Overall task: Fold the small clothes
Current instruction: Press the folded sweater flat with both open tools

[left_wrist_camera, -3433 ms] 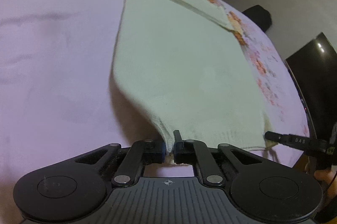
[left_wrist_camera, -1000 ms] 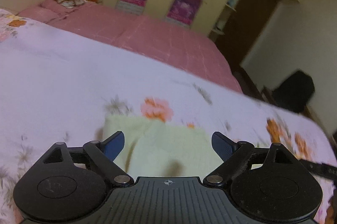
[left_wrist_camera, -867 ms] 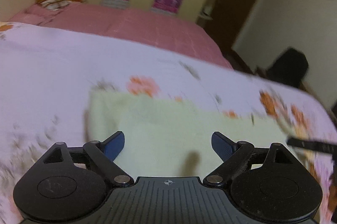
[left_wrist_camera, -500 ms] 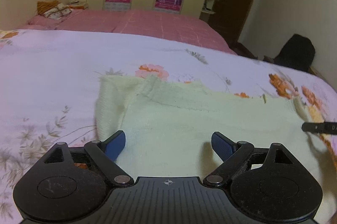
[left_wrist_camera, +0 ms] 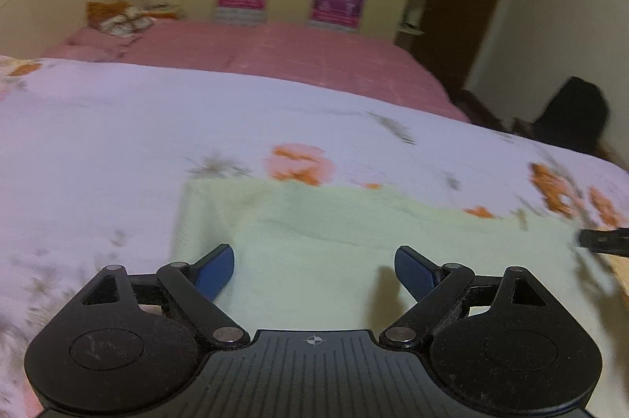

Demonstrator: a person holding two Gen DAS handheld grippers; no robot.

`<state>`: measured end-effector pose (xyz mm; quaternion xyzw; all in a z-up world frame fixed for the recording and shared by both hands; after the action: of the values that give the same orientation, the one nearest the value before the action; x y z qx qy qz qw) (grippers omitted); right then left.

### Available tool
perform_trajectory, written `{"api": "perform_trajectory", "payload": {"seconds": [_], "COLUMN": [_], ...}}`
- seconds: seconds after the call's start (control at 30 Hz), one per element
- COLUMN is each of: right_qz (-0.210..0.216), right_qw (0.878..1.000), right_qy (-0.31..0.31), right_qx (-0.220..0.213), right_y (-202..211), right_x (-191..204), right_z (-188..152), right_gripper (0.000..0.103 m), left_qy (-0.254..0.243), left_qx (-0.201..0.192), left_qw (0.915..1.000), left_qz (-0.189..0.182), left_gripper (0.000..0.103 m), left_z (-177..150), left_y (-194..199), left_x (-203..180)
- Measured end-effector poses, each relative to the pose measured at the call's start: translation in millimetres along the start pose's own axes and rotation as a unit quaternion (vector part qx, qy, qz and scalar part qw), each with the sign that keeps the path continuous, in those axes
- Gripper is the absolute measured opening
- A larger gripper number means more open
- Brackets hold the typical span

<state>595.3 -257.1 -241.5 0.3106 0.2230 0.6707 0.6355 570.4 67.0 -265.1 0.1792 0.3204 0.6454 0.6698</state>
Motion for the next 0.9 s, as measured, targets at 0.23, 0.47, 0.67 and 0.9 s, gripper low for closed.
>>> {"api": "perform_trajectory", "payload": {"seconds": [0.23,0.47,0.67,0.9], "right_qz": [-0.025,-0.013,0.039,0.020], "right_qw": [1.000,1.000,0.999,0.997], "right_qy": [0.012,0.006,0.034,0.080], "right_qx": [0.012,-0.005,-0.014,0.007], "right_y": [-18,1,58,54], "right_x": [-23,-23,4,22], "right_z": [-1,5,-24,-72], "right_gripper": [0.024,0.021,0.023,0.020], "left_qy": [-0.010,-0.030,-0.068,-0.077], "left_qx": [0.000,-0.024,-0.008,0.008], "left_qw": [0.9999,0.9993,0.9961,0.9961], "left_qz": [0.011,-0.004,-0.057,-0.042], "left_gripper": [0.089,0.089,0.089,0.089], "left_z": [-3,6,-25,-56], "left_y": [-12,21,59,52], "left_x": [12,-5,-31,-21]}}
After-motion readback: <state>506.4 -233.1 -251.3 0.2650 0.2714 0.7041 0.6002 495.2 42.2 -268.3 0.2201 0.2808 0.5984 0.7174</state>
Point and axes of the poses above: each gripper's, at about its wrist camera, not at the fingertips, and y roughly against the way its jaws point, x to its left, z to its top, the point moved 7 cm from there along -y, roughly the way its jaws point, and after that the axes turned 2 degrees about -z, right-handed, at the moved point
